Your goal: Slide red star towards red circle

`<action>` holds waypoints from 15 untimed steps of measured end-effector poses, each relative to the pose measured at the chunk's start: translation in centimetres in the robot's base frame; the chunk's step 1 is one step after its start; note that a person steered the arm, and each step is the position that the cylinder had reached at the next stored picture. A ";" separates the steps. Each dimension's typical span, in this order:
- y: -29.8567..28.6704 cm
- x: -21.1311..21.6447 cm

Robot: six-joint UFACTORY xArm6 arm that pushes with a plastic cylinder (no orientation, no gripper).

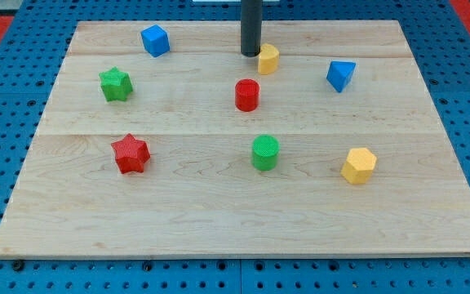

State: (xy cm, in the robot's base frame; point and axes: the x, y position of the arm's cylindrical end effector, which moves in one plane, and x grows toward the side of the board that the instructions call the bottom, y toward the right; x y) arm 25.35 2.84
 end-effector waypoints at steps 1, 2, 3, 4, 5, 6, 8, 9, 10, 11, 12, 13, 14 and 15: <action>3.7 0.3; 2.7 4.5; -0.7 6.8; 5.5 9.4; 7.0 16.0; 0.2 17.0; -6.3 29.2; -16.7 30.9; -19.3 28.4; -17.5 26.1; -17.3 22.8; -19.3 20.5; -21.2 19.9; -13.9 19.7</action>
State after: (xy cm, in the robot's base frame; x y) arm 45.03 -11.03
